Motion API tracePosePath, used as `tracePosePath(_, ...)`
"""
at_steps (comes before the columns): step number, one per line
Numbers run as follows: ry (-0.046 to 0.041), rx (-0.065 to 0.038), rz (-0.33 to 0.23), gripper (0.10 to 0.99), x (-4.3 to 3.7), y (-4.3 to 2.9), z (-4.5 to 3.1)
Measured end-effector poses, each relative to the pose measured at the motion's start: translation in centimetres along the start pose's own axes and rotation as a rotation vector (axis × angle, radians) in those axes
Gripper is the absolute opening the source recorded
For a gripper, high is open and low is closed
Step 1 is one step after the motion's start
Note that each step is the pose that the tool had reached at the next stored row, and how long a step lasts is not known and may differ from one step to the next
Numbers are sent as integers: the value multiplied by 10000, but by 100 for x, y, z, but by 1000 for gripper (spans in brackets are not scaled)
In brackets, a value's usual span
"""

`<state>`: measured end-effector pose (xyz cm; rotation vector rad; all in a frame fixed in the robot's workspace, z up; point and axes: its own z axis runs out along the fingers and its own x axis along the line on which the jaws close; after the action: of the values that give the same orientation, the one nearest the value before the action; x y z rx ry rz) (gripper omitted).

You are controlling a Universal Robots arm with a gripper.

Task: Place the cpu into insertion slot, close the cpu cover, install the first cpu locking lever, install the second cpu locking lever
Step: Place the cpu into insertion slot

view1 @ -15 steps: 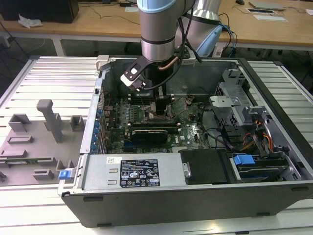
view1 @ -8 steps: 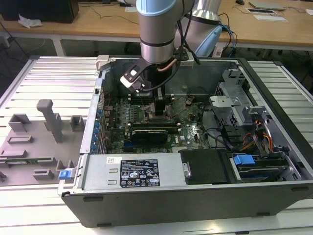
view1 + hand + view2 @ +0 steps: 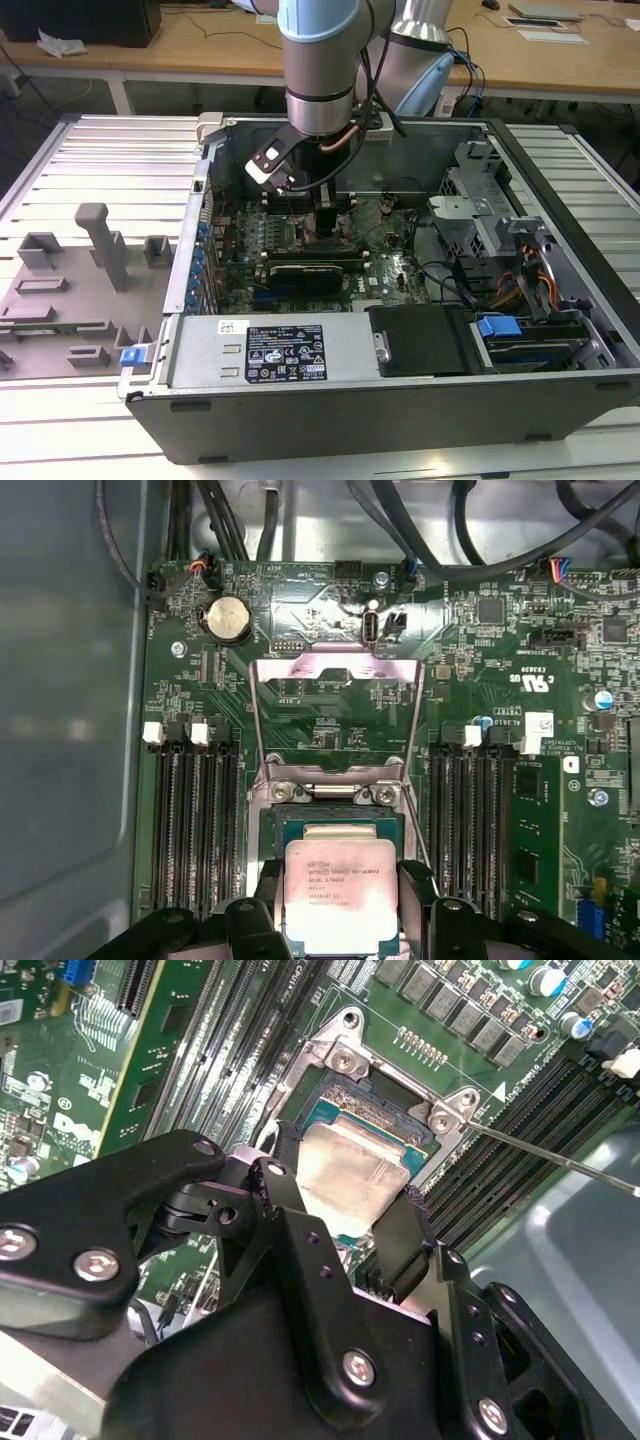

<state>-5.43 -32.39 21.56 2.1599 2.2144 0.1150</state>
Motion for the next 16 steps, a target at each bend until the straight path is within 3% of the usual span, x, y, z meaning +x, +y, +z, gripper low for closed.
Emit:
tracePosePath(5, 0, 6, 1, 541, 10, -7, 68)
tracePosePath(16, -7, 10, 92, 541, 11, -15, 145)
